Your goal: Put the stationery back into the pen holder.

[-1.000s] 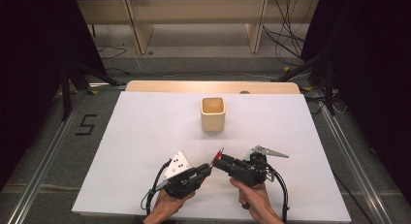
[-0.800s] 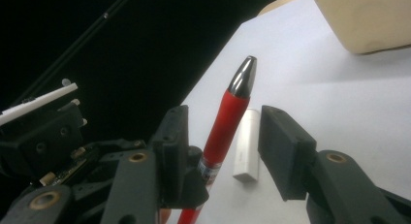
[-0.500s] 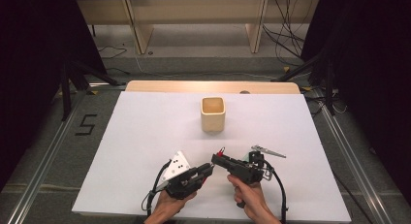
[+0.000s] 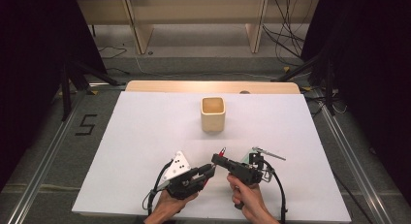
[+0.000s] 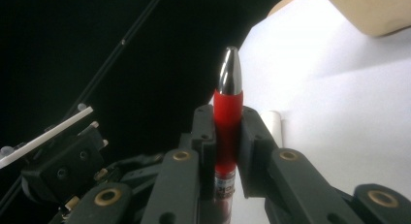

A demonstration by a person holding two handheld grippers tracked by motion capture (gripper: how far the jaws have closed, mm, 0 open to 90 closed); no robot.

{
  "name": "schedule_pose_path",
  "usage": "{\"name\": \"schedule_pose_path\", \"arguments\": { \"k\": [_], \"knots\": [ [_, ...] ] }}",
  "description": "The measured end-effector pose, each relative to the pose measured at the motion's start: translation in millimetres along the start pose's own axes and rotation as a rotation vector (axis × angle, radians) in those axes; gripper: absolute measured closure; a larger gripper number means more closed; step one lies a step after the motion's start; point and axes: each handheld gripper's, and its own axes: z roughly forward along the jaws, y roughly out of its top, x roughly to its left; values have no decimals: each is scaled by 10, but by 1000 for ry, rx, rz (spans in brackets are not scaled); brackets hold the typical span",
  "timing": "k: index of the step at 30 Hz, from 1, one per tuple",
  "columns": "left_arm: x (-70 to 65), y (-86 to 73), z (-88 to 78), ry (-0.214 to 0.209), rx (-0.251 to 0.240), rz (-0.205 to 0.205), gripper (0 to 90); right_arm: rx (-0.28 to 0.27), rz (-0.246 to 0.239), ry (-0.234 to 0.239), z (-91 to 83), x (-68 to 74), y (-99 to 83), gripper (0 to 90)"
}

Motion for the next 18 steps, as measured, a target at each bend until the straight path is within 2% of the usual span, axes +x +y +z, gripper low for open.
{"name": "schedule_pose_path", "arguments": {
  "k": [1, 2, 4, 5, 6, 9, 10, 11, 13, 18],
  "knots": [
    [9, 31, 2, -16, 49, 0, 487, -8, -4, -6, -11, 4, 5, 803],
    [6, 45, -3, -20, 71, 3, 434, -12, -10, -8, -17, 7, 14, 803],
    [11, 50, -26, -35, 90, 9, 388, -13, -26, -22, -37, 8, 31, 804],
    [17, 47, -31, -34, 99, 9, 388, -13, -26, -22, -37, 8, 31, 804],
    [48, 34, -39, -19, 108, 1, 364, -12, -42, -36, -60, 12, 54, 804],
    [89, 24, -56, -24, 123, -14, 354, -24, -99, -65, -92, 30, 96, 803],
    [101, 18, -69, -23, 131, -10, 353, -27, -123, -79, -100, 42, 111, 803],
    [111, 12, -84, -17, 135, 1, 353, -27, -123, -79, -100, 42, 111, 803],
    [155, 1, -146, -12, 144, 4, 354, -28, -198, -113, -121, 75, 143, 803],
    [251, -22, -243, 10, 139, -8, 338, -29, -275, -151, -144, 117, 194, 803]
  ]
}}
